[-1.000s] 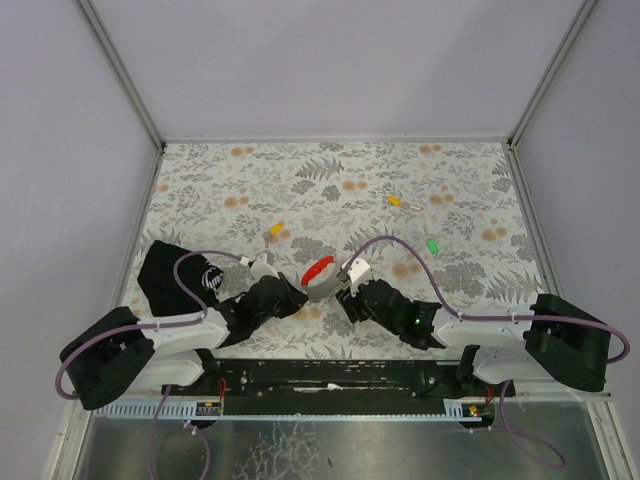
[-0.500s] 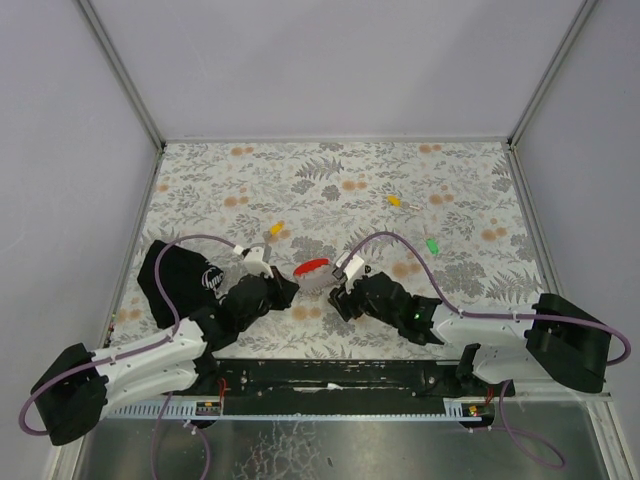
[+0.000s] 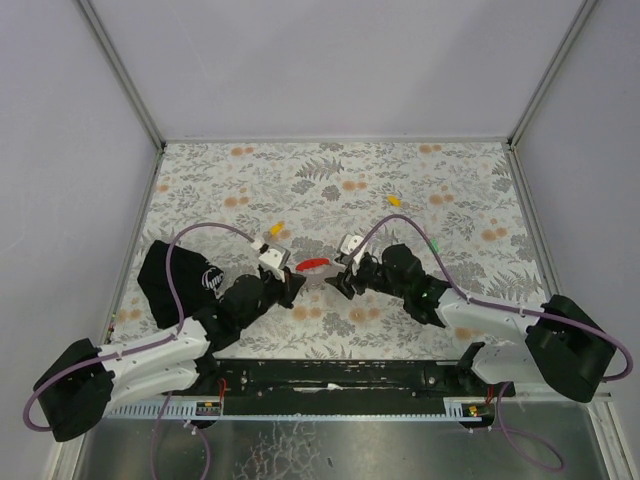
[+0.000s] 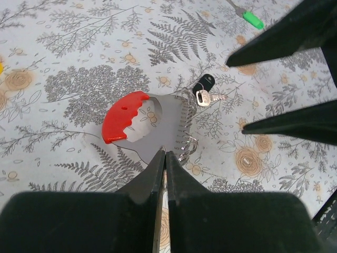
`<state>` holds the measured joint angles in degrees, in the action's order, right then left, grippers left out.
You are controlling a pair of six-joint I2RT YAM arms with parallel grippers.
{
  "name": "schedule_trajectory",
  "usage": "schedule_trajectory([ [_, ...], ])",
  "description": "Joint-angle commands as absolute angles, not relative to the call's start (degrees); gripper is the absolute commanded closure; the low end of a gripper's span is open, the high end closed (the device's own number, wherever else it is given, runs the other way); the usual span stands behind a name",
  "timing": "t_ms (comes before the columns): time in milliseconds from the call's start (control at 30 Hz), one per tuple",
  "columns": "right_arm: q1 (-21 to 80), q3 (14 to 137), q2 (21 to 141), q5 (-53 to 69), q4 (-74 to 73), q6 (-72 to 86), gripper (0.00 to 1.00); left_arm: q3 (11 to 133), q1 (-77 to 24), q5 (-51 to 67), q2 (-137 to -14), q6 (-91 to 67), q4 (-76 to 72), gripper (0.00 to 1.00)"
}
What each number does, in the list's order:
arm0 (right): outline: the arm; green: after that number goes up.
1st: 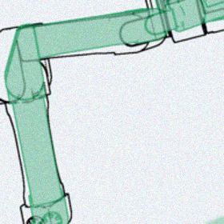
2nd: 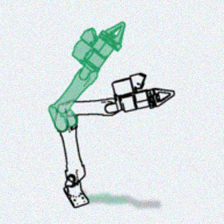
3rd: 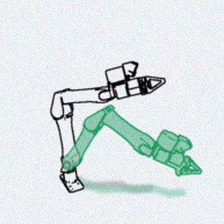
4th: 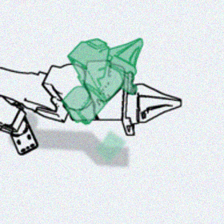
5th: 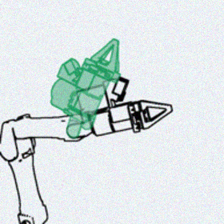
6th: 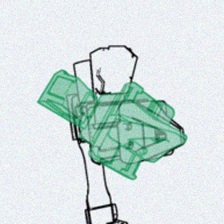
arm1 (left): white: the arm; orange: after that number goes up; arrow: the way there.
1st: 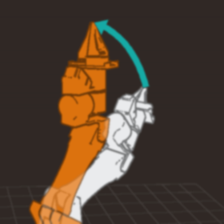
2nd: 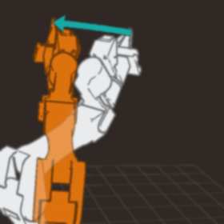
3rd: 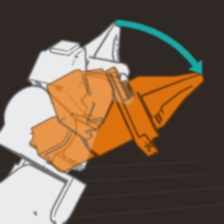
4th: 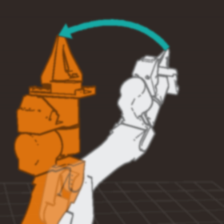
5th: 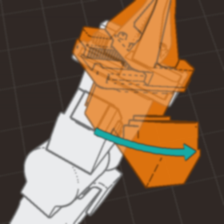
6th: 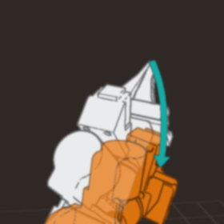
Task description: Put the keys on the keyring
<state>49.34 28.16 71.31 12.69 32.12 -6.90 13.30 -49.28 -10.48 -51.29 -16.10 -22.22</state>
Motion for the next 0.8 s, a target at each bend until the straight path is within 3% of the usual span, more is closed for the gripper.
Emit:
schedule_trajectory([
  [0, 47.57, 33.25, 74.38, 19.52, 36.24, -17.10, 0.43, 16.17, -48.69, -6.06, -53.16, -9.11, -30.35, 1.00],
  [367, 40.03, 38.07, 84.13, 45.59, 36.79, -27.53, 0.48, 16.60, -47.96, -2.63, -53.53, -6.24, -31.47, 1.00],
  [767, 39.81, 45.36, 90.73, 54.68, 30.35, -31.74, 0.60, 17.00, -47.64, -0.19, -55.66, -6.94, -33.31, 1.00],
])
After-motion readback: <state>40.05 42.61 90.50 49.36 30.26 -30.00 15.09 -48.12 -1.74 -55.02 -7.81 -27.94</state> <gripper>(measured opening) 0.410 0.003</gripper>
